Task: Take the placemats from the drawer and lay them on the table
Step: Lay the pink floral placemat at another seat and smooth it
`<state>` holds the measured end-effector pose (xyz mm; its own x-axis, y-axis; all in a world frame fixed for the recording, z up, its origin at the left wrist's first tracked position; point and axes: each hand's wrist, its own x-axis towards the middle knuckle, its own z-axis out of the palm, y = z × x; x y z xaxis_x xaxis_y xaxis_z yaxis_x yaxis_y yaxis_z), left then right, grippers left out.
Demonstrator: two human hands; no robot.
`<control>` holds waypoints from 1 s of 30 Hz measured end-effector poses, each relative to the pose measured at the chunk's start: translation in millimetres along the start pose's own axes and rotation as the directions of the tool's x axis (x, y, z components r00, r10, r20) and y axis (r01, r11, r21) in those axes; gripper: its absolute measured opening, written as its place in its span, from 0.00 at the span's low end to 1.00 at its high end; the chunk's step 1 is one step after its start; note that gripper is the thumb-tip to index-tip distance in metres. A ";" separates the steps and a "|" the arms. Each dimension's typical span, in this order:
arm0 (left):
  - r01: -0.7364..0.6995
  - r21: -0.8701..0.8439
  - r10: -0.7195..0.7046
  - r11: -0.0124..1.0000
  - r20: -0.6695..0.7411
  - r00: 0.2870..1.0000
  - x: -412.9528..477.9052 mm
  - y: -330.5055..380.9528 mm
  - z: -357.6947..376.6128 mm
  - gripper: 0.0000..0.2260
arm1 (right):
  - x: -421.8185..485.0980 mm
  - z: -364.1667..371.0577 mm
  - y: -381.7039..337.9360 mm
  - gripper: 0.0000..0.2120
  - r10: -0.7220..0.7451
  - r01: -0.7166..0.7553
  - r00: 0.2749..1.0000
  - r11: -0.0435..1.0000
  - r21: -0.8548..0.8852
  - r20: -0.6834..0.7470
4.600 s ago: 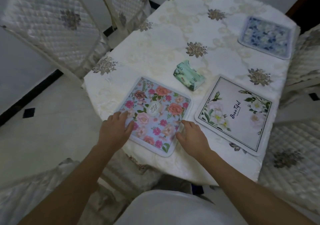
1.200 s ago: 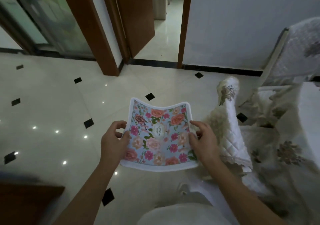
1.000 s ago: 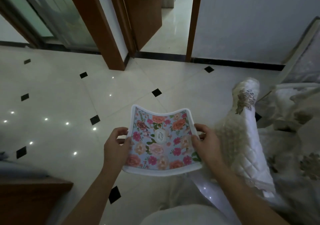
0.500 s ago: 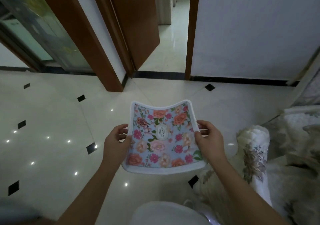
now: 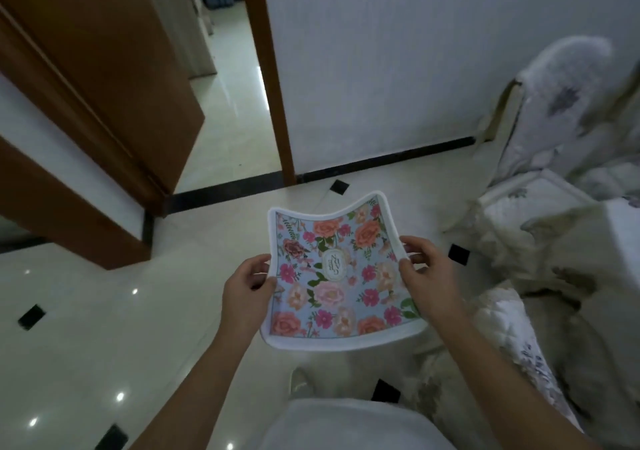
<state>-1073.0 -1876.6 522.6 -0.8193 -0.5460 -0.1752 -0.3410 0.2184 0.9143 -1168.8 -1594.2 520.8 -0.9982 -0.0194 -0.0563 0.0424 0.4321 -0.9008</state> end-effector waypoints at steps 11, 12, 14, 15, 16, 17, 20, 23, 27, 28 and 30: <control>-0.173 0.058 0.137 0.983 0.386 0.912 144.4 81.7 116.5 0.14 | 60.2 -39.9 20.1 0.15 0.224 -0.188 0.902 0.973 0.131 -0.368; -0.181 0.063 0.142 0.981 0.397 0.907 154.3 86.1 126.0 0.14 | 73.4 -40.2 23.6 0.15 0.230 -0.192 0.897 0.972 0.137 -0.376; -0.177 0.087 0.129 0.980 0.394 0.910 175.9 95.5 139.1 0.15 | 104.4 -37.2 28.0 0.16 0.248 -0.208 0.897 0.967 0.147 -0.366; -0.168 0.090 0.122 0.982 0.385 0.915 186.5 101.4 142.7 0.15 | 121.7 -34.2 28.6 0.16 0.257 -0.213 0.901 0.964 0.158 -0.350; -0.167 0.092 0.121 0.982 0.371 0.921 197.5 107.5 145.0 0.15 | 140.7 -30.2 27.8 0.15 0.256 -0.211 0.909 0.964 0.164 -0.330; -0.168 0.100 0.123 0.981 0.353 0.927 209.0 113.9 146.3 0.15 | 160.5 -25.9 26.4 0.15 0.243 -0.203 0.920 0.966 0.158 -0.307; -0.180 0.100 0.145 0.979 0.285 0.948 241.7 135.1 146.5 0.14 | 218.5 -14.9 14.4 0.15 0.173 -0.143 0.955 0.980 0.139 -0.242; -0.167 0.068 0.148 0.984 0.222 0.964 274.2 152.3 150.0 0.13 | 268.2 -12.0 -1.8 0.14 0.115 -0.089 0.972 0.988 0.129 -0.203; -0.154 0.036 0.143 0.987 0.215 0.966 314.6 175.0 174.5 0.13 | 319.7 -25.9 -13.5 0.15 0.092 -0.071 0.973 0.992 0.105 -0.211; -0.158 0.025 0.148 0.987 0.230 0.962 325.1 180.7 185.4 0.13 | 330.5 -31.6 -13.1 0.14 0.105 -0.084 0.968 0.992 0.099 -0.226; -0.167 0.008 0.159 0.986 0.278 0.947 346.7 191.8 212.3 0.14 | 349.6 -44.3 -7.5 0.14 0.135 -0.117 0.953 0.990 0.085 -0.271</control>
<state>-1520.3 -1852.3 559.6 -0.9584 -0.2578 -0.1225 -0.2029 0.3135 0.9277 -1520.0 -1564.3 527.0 -0.9568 0.2848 -0.0588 0.1619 0.3536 -0.9213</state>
